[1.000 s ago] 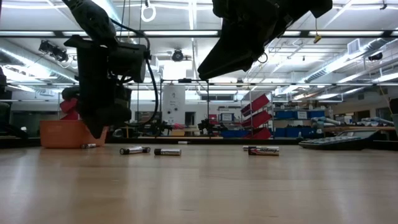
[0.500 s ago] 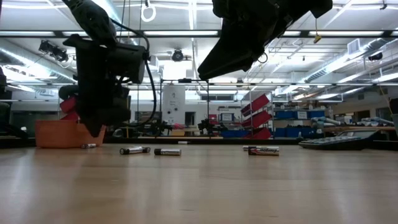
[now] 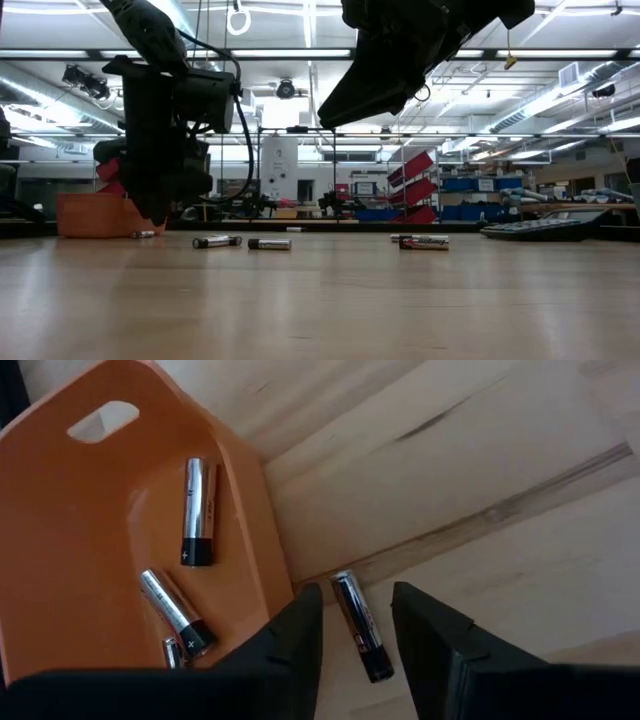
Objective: Sort batteries
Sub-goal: Put the silver battery into the orange bin
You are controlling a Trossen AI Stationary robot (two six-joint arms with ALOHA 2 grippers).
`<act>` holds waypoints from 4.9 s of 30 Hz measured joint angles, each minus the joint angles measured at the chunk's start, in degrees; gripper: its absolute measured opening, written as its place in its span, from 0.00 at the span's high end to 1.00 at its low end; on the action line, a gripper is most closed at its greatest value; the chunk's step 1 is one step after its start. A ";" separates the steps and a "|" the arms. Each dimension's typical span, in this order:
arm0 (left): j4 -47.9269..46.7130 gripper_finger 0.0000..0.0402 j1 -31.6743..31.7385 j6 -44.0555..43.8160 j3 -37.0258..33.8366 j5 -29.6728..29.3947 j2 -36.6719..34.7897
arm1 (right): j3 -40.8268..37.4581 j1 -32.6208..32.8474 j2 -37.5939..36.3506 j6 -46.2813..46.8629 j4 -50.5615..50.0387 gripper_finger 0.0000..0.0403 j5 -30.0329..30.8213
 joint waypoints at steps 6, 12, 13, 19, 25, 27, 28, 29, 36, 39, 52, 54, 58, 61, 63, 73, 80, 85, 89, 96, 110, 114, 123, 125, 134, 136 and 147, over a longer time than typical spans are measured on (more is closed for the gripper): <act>0.17 0.69 0.04 -0.04 0.01 0.09 0.19 | 0.00 0.00 0.00 -0.22 0.00 0.72 0.00; 4.78 0.69 0.09 0.13 -2.50 2.23 0.26 | 0.00 0.00 0.00 -0.22 -0.05 0.72 0.00; 5.65 0.69 0.09 0.13 -3.22 2.48 0.26 | 0.00 0.00 0.00 -0.07 -0.09 0.72 0.00; 8.12 0.69 0.02 -1.39 -5.77 2.22 0.00 | 0.00 0.00 0.00 -0.03 -0.13 0.72 0.00; 10.84 0.71 -0.69 1.58 -6.32 2.55 0.07 | 0.00 0.00 0.00 0.00 -0.02 0.72 0.00; 11.79 0.75 -1.19 2.35 -6.32 2.93 0.11 | 0.00 0.00 0.00 0.00 -0.01 0.72 0.00; 12.11 0.77 -1.52 2.55 -6.36 2.91 0.11 | 0.00 0.00 0.00 0.00 -0.02 0.72 0.00; 12.32 0.80 -1.80 2.57 -6.34 2.90 0.12 | 0.00 0.00 0.00 0.00 0.00 0.72 0.00; 12.46 0.98 -3.35 1.09 -6.37 1.75 0.17 | 0.00 0.00 0.00 0.00 -0.02 0.72 0.00; 12.72 0.98 -4.07 0.51 -6.37 1.09 0.22 | 0.00 0.00 0.00 0.02 -0.02 0.72 0.00; 12.24 0.98 -7.57 -0.10 -3.29 2.01 -2.30 | -0.02 0.00 0.00 0.02 -0.48 0.72 0.00; 11.93 0.98 -7.99 1.39 -1.79 0.60 -2.88 | -0.02 0.00 0.00 0.02 -0.51 0.72 0.00; 7.87 0.98 -8.53 5.79 1.84 -0.37 -4.61 | -0.04 0.00 0.00 0.02 -0.90 0.72 0.00; -0.87 0.98 -7.70 6.62 5.15 -4.92 -6.48 | -0.30 0.00 0.00 0.04 -0.83 0.72 0.00; -7.71 0.99 -6.84 4.42 6.88 -9.58 -8.07 | -0.57 0.00 0.00 0.27 -0.85 0.72 0.00; -19.17 1.00 1.50 -0.12 4.65 -13.78 -14.47 | -3.42 0.00 0.00 1.74 2.04 0.72 0.00; -17.67 1.00 0.67 -2.76 3.84 -14.12 -14.51 | -3.87 0.00 0.00 1.94 2.98 0.72 0.00; -4.88 1.00 -4.67 8.19 3.93 -10.87 -14.95 | -3.89 0.00 0.00 1.73 1.11 0.72 0.00; 9.70 1.00 -10.61 23.34 3.81 -0.29 -14.83 | -3.89 0.00 -0.04 1.72 0.90 0.72 0.00; 27.59 1.00 -19.07 42.89 -0.65 6.32 -14.69 | -3.89 0.01 -0.07 1.80 0.90 0.72 0.00; 49.80 0.77 -18.14 48.66 -16.41 6.41 -14.37 | -3.89 0.52 -0.07 3.03 0.90 0.72 -0.02; 55.44 0.68 -17.91 50.62 -19.55 7.64 -13.27 | -3.89 0.52 -0.07 3.04 1.21 0.72 -0.03; 61.17 0.66 -17.88 57.21 -20.53 7.58 -8.20 | -3.88 0.50 -0.09 3.06 1.52 0.72 -0.04; 61.66 0.66 -17.63 58.93 -20.57 7.49 -7.03 | -3.88 0.50 -0.09 3.06 1.64 0.72 -0.04; 62.10 0.66 -14.86 61.36 -20.57 7.53 -6.05 | -3.87 0.50 -0.09 3.47 1.57 0.72 -0.07; 61.66 0.66 -14.23 61.66 -20.57 8.52 -6.05 | -3.87 0.50 -0.09 3.47 1.57 0.72 -0.07; 61.16 0.66 -13.66 63.13 -20.57 14.01 -5.84 | -3.87 0.50 -0.09 3.49 1.59 0.72 -0.07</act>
